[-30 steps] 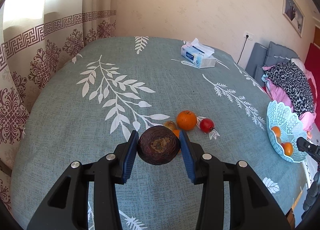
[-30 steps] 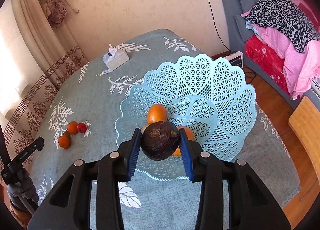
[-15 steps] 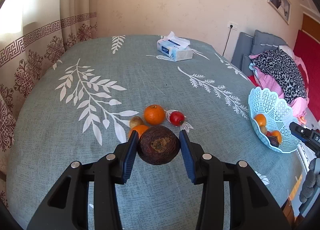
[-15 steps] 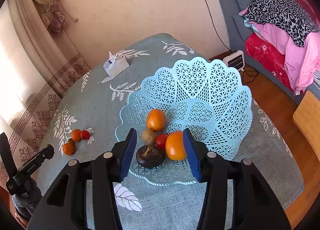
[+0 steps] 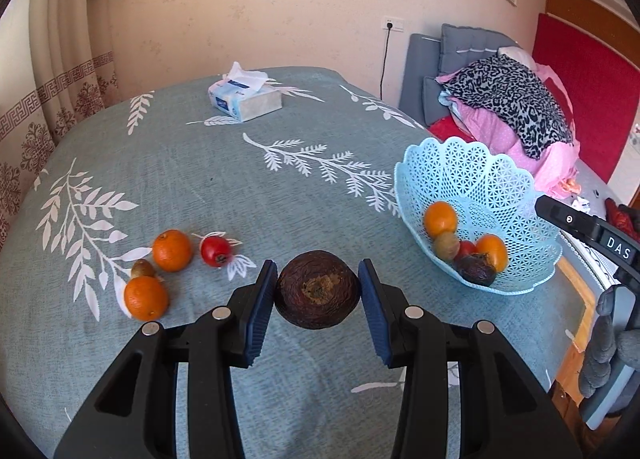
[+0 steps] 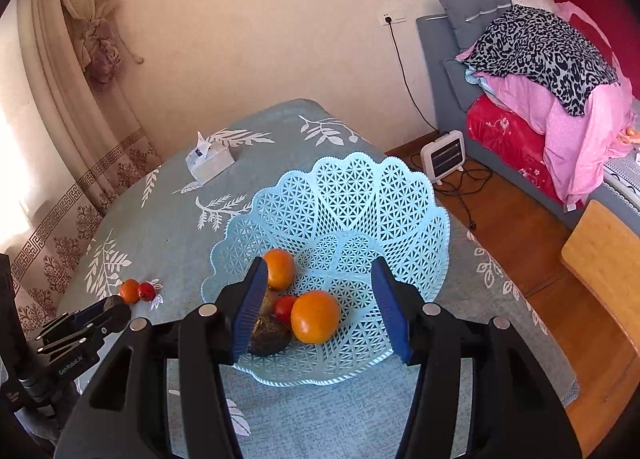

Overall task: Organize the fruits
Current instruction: 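Lower the avocado into the blue basket and open the left tool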

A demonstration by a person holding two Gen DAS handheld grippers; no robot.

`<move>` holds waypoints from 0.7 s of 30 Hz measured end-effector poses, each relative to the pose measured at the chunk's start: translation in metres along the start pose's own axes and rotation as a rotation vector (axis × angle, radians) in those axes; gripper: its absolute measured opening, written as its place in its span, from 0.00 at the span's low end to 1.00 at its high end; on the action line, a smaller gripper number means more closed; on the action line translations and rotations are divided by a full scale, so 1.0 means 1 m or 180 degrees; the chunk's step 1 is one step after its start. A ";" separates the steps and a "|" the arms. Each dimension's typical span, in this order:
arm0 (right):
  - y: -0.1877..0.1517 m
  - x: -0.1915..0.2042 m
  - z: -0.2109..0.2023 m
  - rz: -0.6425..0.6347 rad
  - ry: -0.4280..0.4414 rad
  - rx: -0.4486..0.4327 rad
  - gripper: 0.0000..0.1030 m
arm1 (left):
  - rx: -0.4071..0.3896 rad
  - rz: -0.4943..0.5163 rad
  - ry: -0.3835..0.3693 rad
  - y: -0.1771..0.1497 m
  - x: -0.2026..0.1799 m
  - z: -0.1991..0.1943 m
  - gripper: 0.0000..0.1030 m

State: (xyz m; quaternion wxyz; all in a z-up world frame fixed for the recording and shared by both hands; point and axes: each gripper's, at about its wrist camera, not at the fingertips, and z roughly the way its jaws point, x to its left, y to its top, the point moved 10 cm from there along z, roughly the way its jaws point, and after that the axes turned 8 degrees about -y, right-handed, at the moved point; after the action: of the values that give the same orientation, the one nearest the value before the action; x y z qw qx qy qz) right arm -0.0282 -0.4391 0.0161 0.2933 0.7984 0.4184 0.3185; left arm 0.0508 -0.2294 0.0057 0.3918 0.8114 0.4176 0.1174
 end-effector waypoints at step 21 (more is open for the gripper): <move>0.004 -0.012 -0.003 0.0218 0.0010 -0.0094 0.62 | -0.0053 0.0318 -0.0478 0.030 -0.082 0.056 0.80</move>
State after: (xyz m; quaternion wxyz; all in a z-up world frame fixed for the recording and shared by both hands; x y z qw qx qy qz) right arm -0.0339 -0.4508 0.0180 0.2933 0.8074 0.3865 0.3357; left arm 0.0459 -0.3329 0.0022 0.4224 0.8344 0.3450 0.0792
